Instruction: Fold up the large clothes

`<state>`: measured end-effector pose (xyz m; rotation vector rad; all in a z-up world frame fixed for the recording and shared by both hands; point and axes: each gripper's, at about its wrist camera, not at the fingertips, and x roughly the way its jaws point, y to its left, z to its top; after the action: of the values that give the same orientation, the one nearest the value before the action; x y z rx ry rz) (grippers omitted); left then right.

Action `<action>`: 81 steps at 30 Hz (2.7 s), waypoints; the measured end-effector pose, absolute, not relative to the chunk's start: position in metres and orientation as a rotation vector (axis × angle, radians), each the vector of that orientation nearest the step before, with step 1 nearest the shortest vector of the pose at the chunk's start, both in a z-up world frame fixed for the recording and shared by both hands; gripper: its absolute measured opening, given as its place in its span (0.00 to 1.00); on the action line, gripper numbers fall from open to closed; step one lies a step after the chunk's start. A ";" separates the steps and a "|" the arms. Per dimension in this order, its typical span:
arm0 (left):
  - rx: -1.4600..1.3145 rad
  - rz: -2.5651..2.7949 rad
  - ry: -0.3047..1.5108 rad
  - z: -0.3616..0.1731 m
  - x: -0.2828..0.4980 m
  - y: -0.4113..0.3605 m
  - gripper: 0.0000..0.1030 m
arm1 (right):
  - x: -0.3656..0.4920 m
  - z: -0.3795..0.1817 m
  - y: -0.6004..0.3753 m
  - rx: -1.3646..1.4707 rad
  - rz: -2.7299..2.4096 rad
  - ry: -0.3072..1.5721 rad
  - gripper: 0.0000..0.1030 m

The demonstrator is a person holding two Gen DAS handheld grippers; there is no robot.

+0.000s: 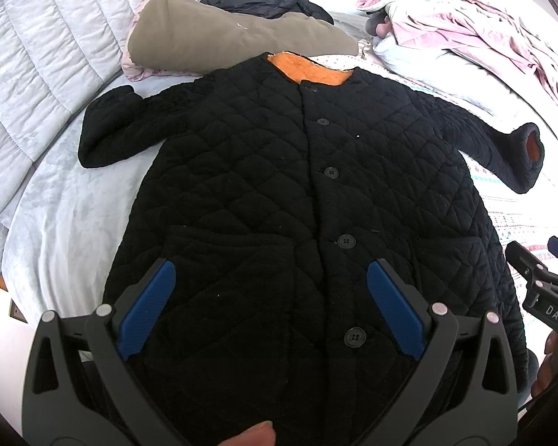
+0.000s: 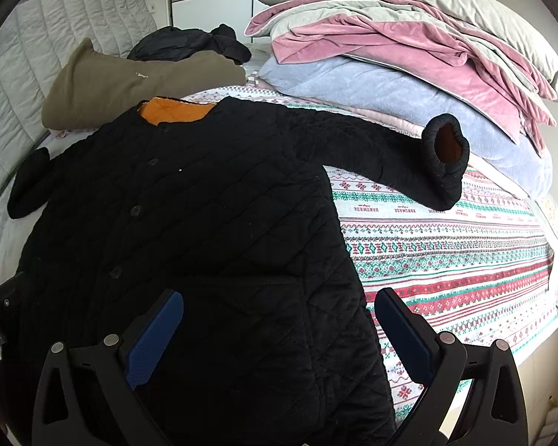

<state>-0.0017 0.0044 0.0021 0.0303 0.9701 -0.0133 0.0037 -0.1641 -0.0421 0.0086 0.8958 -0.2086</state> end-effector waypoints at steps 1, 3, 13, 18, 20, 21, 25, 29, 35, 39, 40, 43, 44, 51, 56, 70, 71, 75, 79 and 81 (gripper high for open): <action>0.030 -0.014 0.968 0.002 -0.002 0.005 1.00 | 0.004 -0.042 -0.164 0.007 -0.209 0.895 1.00; 0.030 -0.014 0.970 0.002 -0.002 0.005 1.00 | 0.004 -0.042 -0.164 0.007 -0.210 0.894 1.00; 0.035 -0.011 0.970 0.001 0.000 0.006 1.00 | 0.005 -0.040 -0.163 0.003 -0.210 0.891 1.00; 0.037 -0.011 0.973 0.001 0.000 0.006 1.00 | 0.006 -0.039 -0.163 0.003 -0.209 0.890 1.00; 0.040 -0.010 0.970 0.002 0.000 0.006 1.00 | 0.007 -0.039 -0.163 0.004 -0.207 0.891 1.00; 0.041 -0.010 0.970 0.002 0.000 0.006 1.00 | 0.007 -0.038 -0.163 0.005 -0.206 0.890 1.00; 0.045 -0.006 0.968 0.002 0.000 0.006 1.00 | 0.009 -0.038 -0.164 0.006 -0.206 0.891 1.00; 0.054 0.002 0.971 0.003 0.004 0.009 1.00 | 0.009 -0.038 -0.164 0.006 -0.208 0.891 1.00; 0.000 -0.033 0.932 0.003 0.013 0.015 1.00 | 0.016 -0.040 -0.175 0.019 -0.191 0.862 1.00; -0.031 -0.139 0.979 -0.002 0.023 0.020 1.00 | 0.025 -0.035 -0.209 0.022 -0.216 0.788 1.00; -0.056 -0.164 0.992 -0.005 0.027 0.022 1.00 | 0.028 -0.034 -0.224 0.030 -0.235 0.773 1.00; -0.111 -0.200 0.965 -0.006 0.038 0.032 1.00 | 0.042 -0.030 -0.276 0.090 -0.281 0.749 1.00; -0.083 -0.188 0.912 -0.003 0.039 0.032 1.00 | 0.047 -0.029 -0.295 0.107 -0.309 0.742 1.00; -0.081 -0.181 0.957 -0.011 0.061 0.042 1.00 | 0.106 -0.041 -0.418 0.315 -0.370 0.745 1.00; -0.097 -0.194 0.962 -0.017 0.079 0.044 1.00 | 0.140 -0.056 -0.454 0.395 -0.361 0.747 0.81; -0.096 0.018 0.922 -0.017 0.130 0.127 1.00 | 0.154 -0.064 -0.609 0.306 -0.884 0.784 0.12; -0.098 0.061 0.908 -0.016 0.134 0.141 1.00 | 0.159 -0.077 -0.616 0.319 -0.892 0.842 0.13; -0.069 0.202 0.885 -0.022 0.157 0.194 1.00 | 0.155 -0.106 -0.629 0.404 -0.898 0.909 0.20; -0.008 0.266 0.921 -0.050 0.195 0.218 1.00 | 0.133 -0.102 -0.630 0.502 -0.856 0.876 0.35; 0.034 0.295 0.931 -0.065 0.219 0.226 1.00 | 0.123 -0.094 -0.628 0.536 -0.831 0.850 0.38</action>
<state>0.2195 0.2263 -0.0646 0.0343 0.9307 0.2946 0.1235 -0.6280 -0.0935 0.5364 0.8498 -0.8314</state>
